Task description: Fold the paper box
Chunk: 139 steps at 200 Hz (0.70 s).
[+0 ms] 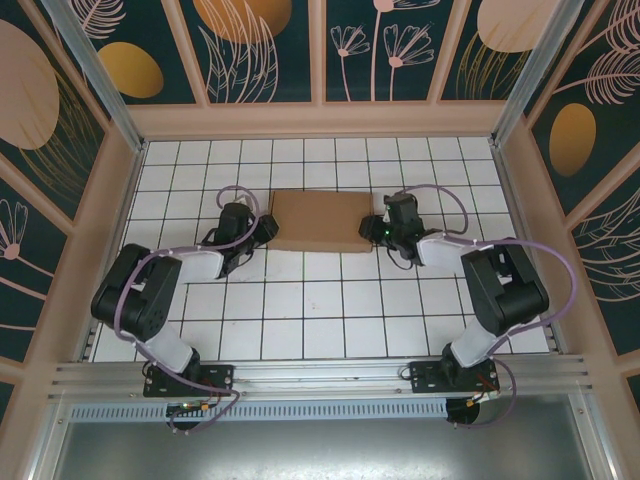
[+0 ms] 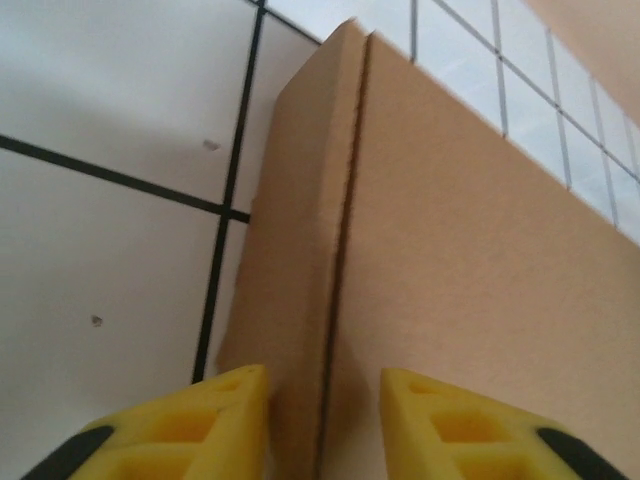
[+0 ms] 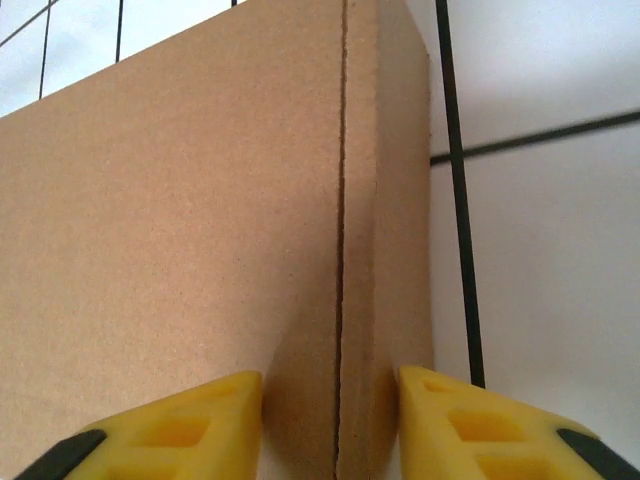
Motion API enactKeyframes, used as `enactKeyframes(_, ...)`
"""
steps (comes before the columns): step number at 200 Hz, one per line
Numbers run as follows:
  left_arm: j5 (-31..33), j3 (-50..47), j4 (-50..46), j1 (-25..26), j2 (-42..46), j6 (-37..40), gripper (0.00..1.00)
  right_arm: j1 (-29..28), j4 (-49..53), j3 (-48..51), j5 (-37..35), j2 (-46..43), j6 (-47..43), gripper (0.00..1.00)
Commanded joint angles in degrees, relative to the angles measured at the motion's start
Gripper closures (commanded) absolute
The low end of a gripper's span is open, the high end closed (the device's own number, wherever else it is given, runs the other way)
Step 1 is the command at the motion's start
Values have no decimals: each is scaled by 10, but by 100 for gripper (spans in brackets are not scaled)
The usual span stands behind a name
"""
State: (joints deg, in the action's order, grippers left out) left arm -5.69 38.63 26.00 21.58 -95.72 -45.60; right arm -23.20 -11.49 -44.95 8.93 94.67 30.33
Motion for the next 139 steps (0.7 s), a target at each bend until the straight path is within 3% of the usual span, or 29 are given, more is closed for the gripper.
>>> enactKeyframes(1, -23, 26, 19, -1, -22, -6, 70, 9, 20, -35, 4, 39, -12, 66)
enactKeyframes(53, -17, 61, 7, -5, -63, -2, 71, 21, 39, -82, -8, 80, -41, 68)
enactKeyframes(75, -4, 68, -13, -6, -57, 0, 62, 23, 44, -81, -10, 74, -46, 64)
enactKeyframes(101, 37, 70, -41, -11, 1, 16, 31, 27, 36, -66, -27, 15, -41, 35)
enactKeyframes(116, 70, 90, -69, -11, 46, 47, 2, 28, 37, -71, -43, -31, -43, 13)
enactKeyframes(122, 83, 99, -79, -12, 67, 58, 1, 28, 37, -72, -50, -52, -44, 2)
enactKeyframes(139, 109, 123, -118, -18, 130, 84, 1, 29, 35, -73, -70, -117, -53, 1)
